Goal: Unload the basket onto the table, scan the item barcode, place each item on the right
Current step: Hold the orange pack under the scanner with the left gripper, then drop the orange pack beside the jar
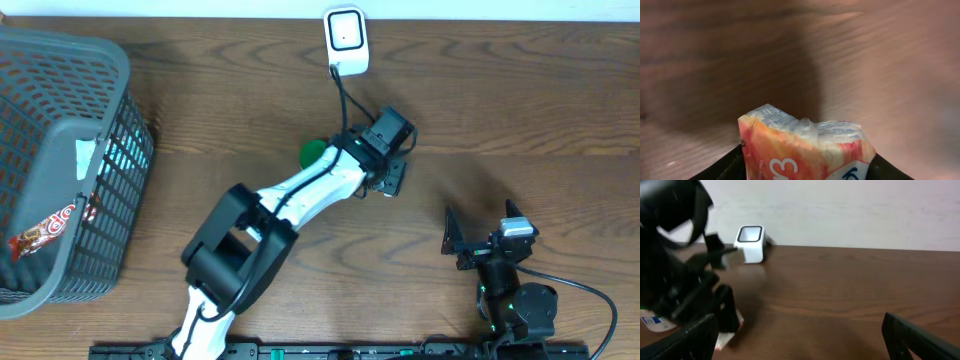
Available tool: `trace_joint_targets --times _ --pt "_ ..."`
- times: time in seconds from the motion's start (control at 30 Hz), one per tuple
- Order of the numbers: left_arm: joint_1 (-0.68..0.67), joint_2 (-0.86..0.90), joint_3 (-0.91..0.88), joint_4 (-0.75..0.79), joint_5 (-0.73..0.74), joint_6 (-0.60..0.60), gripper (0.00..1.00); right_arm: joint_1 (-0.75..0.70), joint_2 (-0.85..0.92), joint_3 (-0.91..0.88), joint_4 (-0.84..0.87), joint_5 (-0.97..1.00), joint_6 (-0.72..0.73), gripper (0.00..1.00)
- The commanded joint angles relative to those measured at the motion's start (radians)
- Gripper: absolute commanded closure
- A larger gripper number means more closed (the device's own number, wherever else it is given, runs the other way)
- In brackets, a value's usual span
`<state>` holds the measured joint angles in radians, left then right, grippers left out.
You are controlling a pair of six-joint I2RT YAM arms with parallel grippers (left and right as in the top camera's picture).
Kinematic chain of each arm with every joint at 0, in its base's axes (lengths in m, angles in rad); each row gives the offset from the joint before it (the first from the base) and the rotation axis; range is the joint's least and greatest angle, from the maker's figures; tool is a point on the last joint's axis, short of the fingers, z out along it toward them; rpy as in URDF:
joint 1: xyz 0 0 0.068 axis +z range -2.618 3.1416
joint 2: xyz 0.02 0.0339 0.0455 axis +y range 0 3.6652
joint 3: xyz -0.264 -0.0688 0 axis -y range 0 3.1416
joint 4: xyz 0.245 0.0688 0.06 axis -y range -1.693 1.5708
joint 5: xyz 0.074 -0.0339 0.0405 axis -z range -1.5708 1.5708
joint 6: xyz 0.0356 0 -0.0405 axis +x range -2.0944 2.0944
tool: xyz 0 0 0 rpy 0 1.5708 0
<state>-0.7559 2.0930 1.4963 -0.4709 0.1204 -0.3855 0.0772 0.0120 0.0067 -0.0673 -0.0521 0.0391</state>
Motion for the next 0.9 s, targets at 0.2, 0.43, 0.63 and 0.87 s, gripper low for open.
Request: trace_joint_targets --times 0.2,0.43,0.63,0.87 --pt "0.01 -0.056 0.107 0.014 -0.023 -0.069 0.06 -0.004 -0.005 -0.001 -0.004 0.001 -0.011 0.01" --pt "0.04 -0.259 0.389 -0.167 0.004 0.222 0.02 -0.004 -0.005 -0.001 -0.004 0.001 -0.011 0.01" --pt "0.211 -0.513 0.509 -0.312 -0.43 0.348 0.02 -0.004 -0.005 -0.001 -0.004 0.001 -0.011 0.01" --pt "0.761 -0.629 0.508 -0.534 -0.513 -0.013 0.02 -0.004 -0.005 -0.001 -0.004 0.001 -0.011 0.01"
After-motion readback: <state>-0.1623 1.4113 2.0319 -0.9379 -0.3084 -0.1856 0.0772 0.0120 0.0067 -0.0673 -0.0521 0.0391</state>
